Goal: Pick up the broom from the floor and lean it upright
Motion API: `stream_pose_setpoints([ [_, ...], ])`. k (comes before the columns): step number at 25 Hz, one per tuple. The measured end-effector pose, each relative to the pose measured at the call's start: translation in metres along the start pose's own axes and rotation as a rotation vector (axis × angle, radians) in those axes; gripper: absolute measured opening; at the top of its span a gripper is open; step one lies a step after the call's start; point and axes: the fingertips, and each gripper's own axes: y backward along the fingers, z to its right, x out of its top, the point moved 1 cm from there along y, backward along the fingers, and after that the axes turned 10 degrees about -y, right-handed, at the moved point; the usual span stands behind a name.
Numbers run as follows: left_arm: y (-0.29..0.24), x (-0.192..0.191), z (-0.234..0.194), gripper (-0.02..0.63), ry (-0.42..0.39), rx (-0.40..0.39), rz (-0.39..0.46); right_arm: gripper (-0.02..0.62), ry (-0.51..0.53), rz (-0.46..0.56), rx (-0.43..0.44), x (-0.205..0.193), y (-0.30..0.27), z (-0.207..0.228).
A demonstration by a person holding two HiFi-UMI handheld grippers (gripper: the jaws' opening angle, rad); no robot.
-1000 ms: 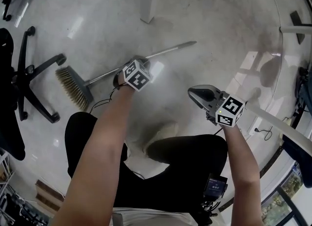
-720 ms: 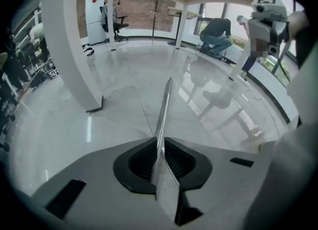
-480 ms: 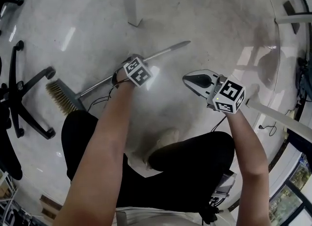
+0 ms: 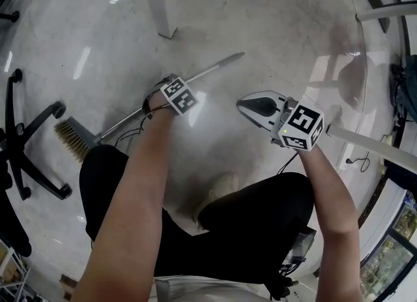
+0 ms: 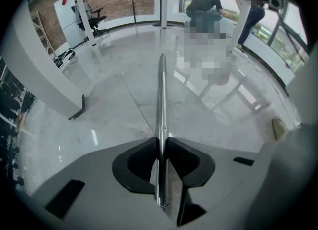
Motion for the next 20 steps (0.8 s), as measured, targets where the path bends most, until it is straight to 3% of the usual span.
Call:
stream_pose_setpoints([
  [6, 0.001, 0.001, 0.001, 0.075, -0.014, -0.060, -0.128, 0.015, 0.014, -0.006, -0.007, 0.001, 0.001, -0.003],
  [9, 0.019, 0.002, 0.005, 0.074, -0.032, -0.059, -0.097, 0.015, -0.005, 0.004, -0.023, 0.004, 0.005, 0.000],
  [13, 0.071, 0.001, 0.015, 0.074, -0.046, -0.043, -0.027, 0.015, -0.110, 0.012, -0.043, 0.003, 0.012, -0.005],
  [20, 0.179, -0.039, 0.049, 0.074, -0.095, -0.006, 0.041, 0.015, -0.162, -0.072, 0.046, 0.018, 0.028, -0.085],
])
